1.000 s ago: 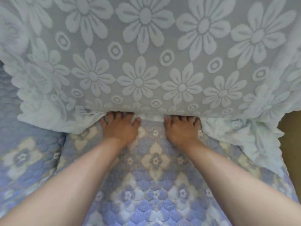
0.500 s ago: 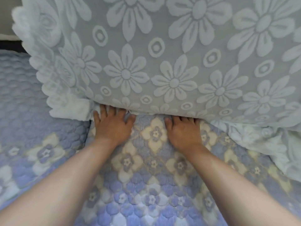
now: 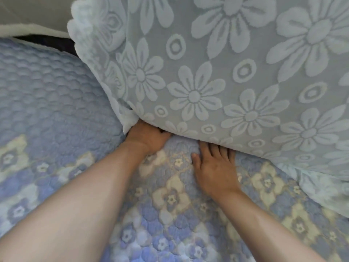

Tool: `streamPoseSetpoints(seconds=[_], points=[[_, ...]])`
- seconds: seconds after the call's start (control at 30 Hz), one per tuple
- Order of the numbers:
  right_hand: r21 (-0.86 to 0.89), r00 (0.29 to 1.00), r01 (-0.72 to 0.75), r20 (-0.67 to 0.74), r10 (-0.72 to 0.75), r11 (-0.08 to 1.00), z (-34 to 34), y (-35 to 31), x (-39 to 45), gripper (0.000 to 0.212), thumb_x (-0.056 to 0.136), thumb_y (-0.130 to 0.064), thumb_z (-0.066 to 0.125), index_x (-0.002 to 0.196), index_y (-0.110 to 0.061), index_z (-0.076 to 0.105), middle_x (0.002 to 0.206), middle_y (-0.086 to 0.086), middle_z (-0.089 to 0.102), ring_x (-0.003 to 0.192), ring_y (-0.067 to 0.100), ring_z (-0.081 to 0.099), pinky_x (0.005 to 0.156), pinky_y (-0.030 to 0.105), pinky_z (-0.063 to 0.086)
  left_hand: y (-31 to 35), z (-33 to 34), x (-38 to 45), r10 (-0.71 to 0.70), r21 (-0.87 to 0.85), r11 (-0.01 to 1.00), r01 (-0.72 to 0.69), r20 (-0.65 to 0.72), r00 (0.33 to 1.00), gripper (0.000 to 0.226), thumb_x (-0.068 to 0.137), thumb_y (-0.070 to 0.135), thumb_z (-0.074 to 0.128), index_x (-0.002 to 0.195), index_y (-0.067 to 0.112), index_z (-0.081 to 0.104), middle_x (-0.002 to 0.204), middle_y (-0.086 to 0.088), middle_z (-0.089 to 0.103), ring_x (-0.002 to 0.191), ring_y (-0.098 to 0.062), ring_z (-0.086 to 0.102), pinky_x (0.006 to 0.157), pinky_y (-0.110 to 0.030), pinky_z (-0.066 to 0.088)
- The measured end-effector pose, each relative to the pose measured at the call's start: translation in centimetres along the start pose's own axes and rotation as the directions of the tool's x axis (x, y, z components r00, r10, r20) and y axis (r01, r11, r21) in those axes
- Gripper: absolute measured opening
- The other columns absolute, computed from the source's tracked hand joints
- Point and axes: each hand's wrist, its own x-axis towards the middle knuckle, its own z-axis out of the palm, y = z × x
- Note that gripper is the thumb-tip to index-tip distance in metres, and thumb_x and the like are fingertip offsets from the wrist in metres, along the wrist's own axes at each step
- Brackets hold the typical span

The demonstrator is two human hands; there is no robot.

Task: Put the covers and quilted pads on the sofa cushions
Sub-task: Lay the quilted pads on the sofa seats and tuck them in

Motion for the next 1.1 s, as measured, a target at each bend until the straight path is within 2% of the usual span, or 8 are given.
streamPoseSetpoints(seconds=[0.27, 0.4, 0.5, 0.63, 0.83, 0.97, 1.03, 1.1], points=[[-0.038, 0.996, -0.017, 0.082, 0.020, 0.999, -1.4, -4.7, 1.7, 0.062, 0.098, -0.053, 0.027, 0.142, -0.015, 0.048, 0.141, 0.023, 0.053, 0.134, 0.040, 0.044, 0.115, 0.053, 0.030, 4.8, 1.1, -11.3, -0.278, -0.345, 0.909, 0.234, -0.086, 0.957, 0.068, 0.102, 0.035, 0.045, 0.160, 0.023, 0.012, 0.168, 0.000, -0.003, 0.154, -0.016, -0.004, 0.126, -0.035, 0.003], [0.021, 0.996, -0.082, -0.018, 0.082, 0.996, -0.4, -5.6, 3.2, 0.052, 0.096, -0.044, 0.036, 0.112, -0.005, 0.068, 0.112, 0.027, 0.067, 0.115, 0.044, 0.057, 0.104, 0.059, 0.038, 2.4, -6.0, -11.6, -0.417, -0.945, 0.325, 0.035, -0.110, 0.902, 0.044, 0.105, 0.026, 0.049, 0.147, 0.035, 0.043, 0.140, 0.030, 0.047, 0.131, 0.014, 0.041, 0.112, -0.016, 0.031], [0.042, 0.995, 0.099, -0.016, -0.099, 0.994, -0.5, -3.8, 1.0, 0.065, 0.098, -0.054, 0.029, 0.150, -0.017, 0.042, 0.155, 0.015, 0.039, 0.144, 0.035, 0.033, 0.117, 0.049, 0.021, 1.4, -9.6, -5.3, -0.291, -0.999, 0.017, 0.034, 0.027, 0.956, 0.035, 0.104, 0.049, 0.040, 0.132, 0.039, 0.059, 0.119, 0.028, 0.067, 0.114, 0.008, 0.060, 0.104, -0.024, 0.047], [0.032, 0.962, 0.180, 0.203, -0.183, 0.983, -2.0, -2.0, 1.2, 0.077, 0.084, -0.079, -0.011, 0.150, -0.043, -0.023, 0.164, -0.008, -0.018, 0.151, 0.019, -0.019, 0.122, 0.037, -0.009, 1.2, -11.7, 2.1, -0.266, -0.976, 0.095, 0.197, 0.166, 0.950, 0.053, 0.099, 0.064, 0.037, 0.129, 0.032, 0.065, 0.124, 0.006, 0.070, 0.112, -0.015, 0.066, 0.101, -0.038, 0.051], [-0.054, 0.943, 0.084, 0.326, -0.062, 0.995, -1.5, -2.7, 2.2, 0.073, 0.075, -0.072, -0.010, 0.138, -0.048, -0.037, 0.164, 0.000, -0.022, 0.148, 0.025, -0.024, 0.121, 0.045, -0.011, 0.3, -15.3, 6.4, -0.270, -0.872, 0.194, 0.449, 0.393, 0.879, 0.041, 0.104, 0.042, 0.043, 0.099, 0.009, 0.066, 0.097, -0.009, 0.068, 0.090, -0.026, 0.064, 0.084, -0.037, 0.051], [-0.011, 0.926, 0.066, 0.374, -0.057, 0.998, -1.9, -2.7, 2.2, 0.068, 0.071, -0.074, -0.012, 0.126, -0.050, -0.044, 0.163, -0.001, -0.026, 0.149, 0.025, -0.025, 0.121, 0.045, -0.012, 0.9, -13.3, 1.6, -0.647, -0.821, 0.509, 0.259, -0.166, 0.744, 0.031, 0.098, 0.030, 0.050, 0.104, 0.007, 0.071, 0.112, -0.014, 0.071, 0.095, -0.025, 0.064, 0.080, -0.028, 0.048], [-0.009, 0.923, 0.064, 0.379, -0.056, 0.998, -2.0, -2.9, 2.3, 0.072, 0.070, -0.078, -0.013, 0.129, -0.048, -0.042, 0.163, -0.001, -0.026, 0.149, 0.025, -0.024, 0.121, 0.044, -0.012, 2.3, -13.9, -3.1, -0.542, -0.793, 0.608, -0.050, -0.460, 0.703, 0.023, 0.097, 0.026, 0.052, 0.105, 0.017, 0.071, 0.111, -0.001, 0.073, 0.095, -0.008, 0.063, 0.083, -0.022, 0.047], [-0.021, 0.916, 0.063, 0.398, -0.049, 0.998, -2.3, -2.9, 2.3, 0.080, 0.072, -0.083, -0.013, 0.139, -0.045, -0.037, 0.163, -0.001, -0.027, 0.150, 0.025, -0.024, 0.121, 0.044, -0.011, 4.3, -14.9, -4.0, -0.246, -0.797, 0.444, -0.409, -0.548, 0.800, 0.037, 0.100, 0.031, 0.047, 0.135, 0.024, 0.056, 0.139, 0.008, 0.058, 0.127, 0.001, 0.052, 0.107, -0.017, 0.038]])
